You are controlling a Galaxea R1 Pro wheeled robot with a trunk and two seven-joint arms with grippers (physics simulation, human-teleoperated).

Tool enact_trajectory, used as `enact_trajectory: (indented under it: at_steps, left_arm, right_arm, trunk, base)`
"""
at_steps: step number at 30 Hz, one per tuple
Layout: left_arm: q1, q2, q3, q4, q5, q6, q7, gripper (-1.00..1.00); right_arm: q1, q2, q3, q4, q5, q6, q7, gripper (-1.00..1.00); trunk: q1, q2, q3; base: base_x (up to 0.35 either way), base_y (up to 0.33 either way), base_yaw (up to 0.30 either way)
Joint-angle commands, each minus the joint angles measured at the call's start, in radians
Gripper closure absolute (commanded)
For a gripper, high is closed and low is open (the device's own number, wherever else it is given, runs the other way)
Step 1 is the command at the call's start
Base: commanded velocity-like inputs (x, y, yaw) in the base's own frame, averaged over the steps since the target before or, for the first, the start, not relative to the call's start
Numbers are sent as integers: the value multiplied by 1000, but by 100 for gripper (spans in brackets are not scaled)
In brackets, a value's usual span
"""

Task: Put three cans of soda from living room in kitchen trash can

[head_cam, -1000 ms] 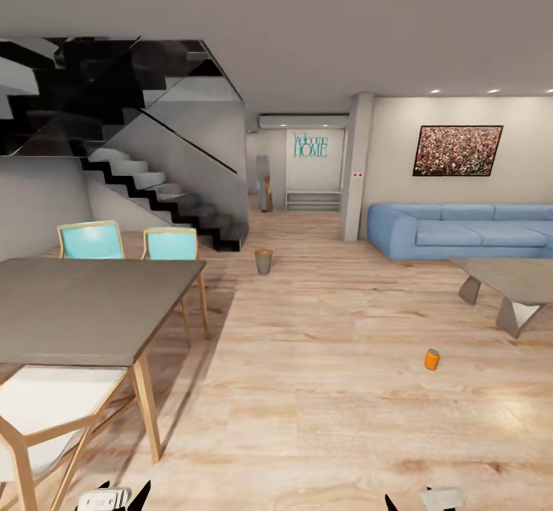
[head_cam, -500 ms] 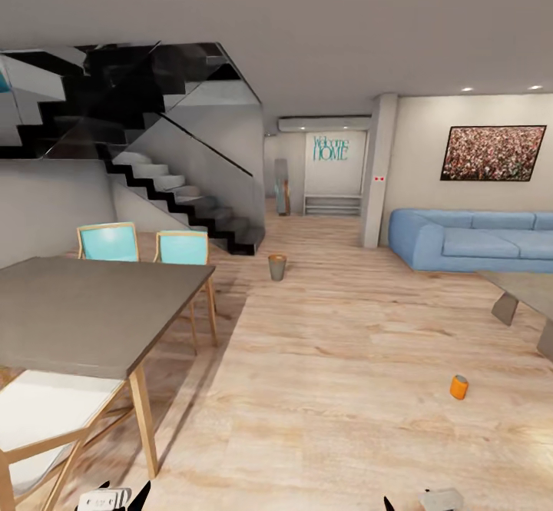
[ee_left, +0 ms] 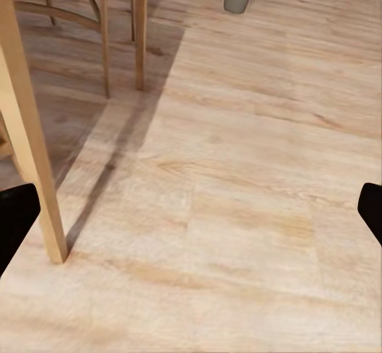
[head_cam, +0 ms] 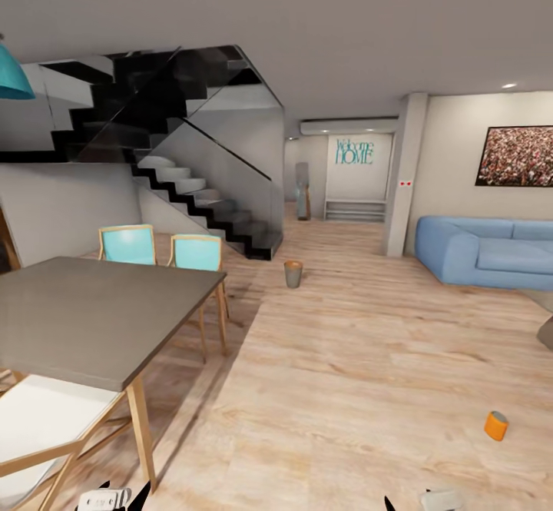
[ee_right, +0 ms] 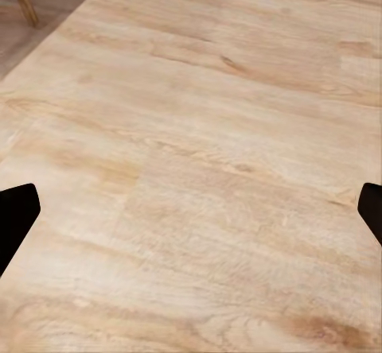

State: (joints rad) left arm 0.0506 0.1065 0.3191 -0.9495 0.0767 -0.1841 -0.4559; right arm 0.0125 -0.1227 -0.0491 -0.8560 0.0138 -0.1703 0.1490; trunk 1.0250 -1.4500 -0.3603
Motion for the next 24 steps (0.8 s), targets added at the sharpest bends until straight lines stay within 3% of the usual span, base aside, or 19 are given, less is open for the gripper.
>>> enact_trajectory:
  at_steps: [1, 24]
  left_arm:
    - [0, 0, 0, 0, 0, 0, 0, -100]
    - [0, 0, 0, 0, 0, 0, 0, -100]
  right_arm:
    - [0, 0, 0, 0, 0, 0, 0, -100]
    - [0, 0, 0, 0, 0, 0, 0, -100]
  trunk:
    - [0, 0, 1]
    - [0, 0, 20]
  base:
    - [262, -186, 153]
    - [268, -180, 121]
